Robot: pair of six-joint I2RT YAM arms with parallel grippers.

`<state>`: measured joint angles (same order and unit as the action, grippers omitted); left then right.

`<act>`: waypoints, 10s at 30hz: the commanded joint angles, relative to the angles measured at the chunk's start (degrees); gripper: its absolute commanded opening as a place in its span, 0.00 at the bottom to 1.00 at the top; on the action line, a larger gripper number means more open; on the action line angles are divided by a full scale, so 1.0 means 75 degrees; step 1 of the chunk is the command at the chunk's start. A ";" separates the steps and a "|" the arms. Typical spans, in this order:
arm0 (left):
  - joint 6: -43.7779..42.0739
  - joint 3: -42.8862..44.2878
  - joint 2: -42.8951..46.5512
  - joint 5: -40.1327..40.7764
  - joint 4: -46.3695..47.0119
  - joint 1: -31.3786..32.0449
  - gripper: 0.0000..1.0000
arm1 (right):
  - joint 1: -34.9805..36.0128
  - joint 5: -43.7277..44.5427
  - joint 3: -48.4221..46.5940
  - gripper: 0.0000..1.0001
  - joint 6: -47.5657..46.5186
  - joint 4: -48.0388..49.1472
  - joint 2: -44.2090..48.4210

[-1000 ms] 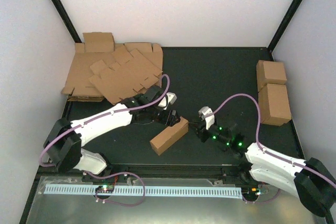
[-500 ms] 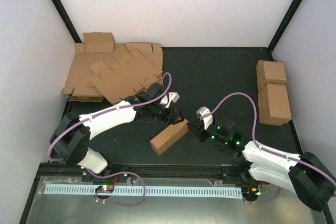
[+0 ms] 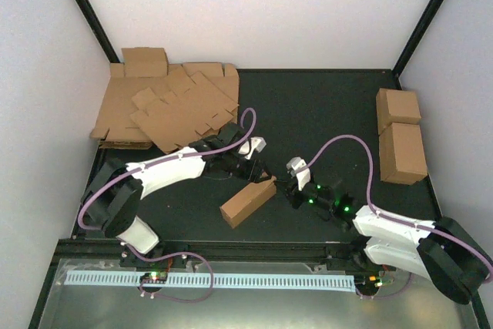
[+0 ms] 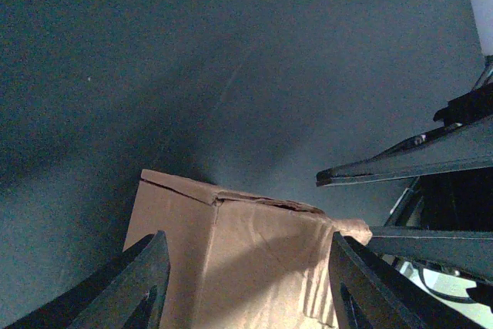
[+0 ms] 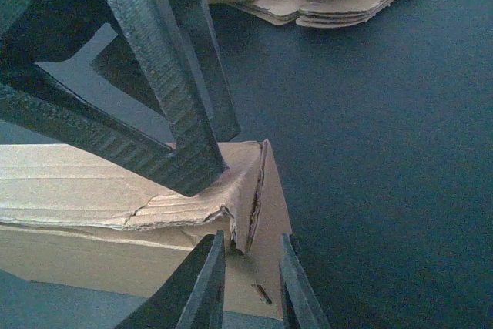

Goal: Fold the paper box

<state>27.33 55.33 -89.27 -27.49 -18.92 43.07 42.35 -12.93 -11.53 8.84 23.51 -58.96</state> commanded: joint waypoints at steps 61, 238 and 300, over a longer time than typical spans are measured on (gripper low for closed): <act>-0.0468 -0.0182 -0.0613 -0.0390 0.0363 -0.0011 0.42 | 0.0258 0.1057 -0.1525 0.20 0.0436 -0.2316 0.0439; -0.1080 -0.1187 0.1137 0.0923 0.0125 0.1426 0.66 | -0.0861 -0.1371 -0.2107 0.02 0.2466 -0.5001 0.0013; -0.0316 -0.0674 0.0135 0.3070 -0.0470 0.3185 0.51 | -0.1677 -0.2031 -0.0560 0.45 0.3469 -0.2006 0.1117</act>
<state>25.52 51.22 -85.49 -5.39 -17.39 66.50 32.18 -25.96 -16.34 31.70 1.65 -51.72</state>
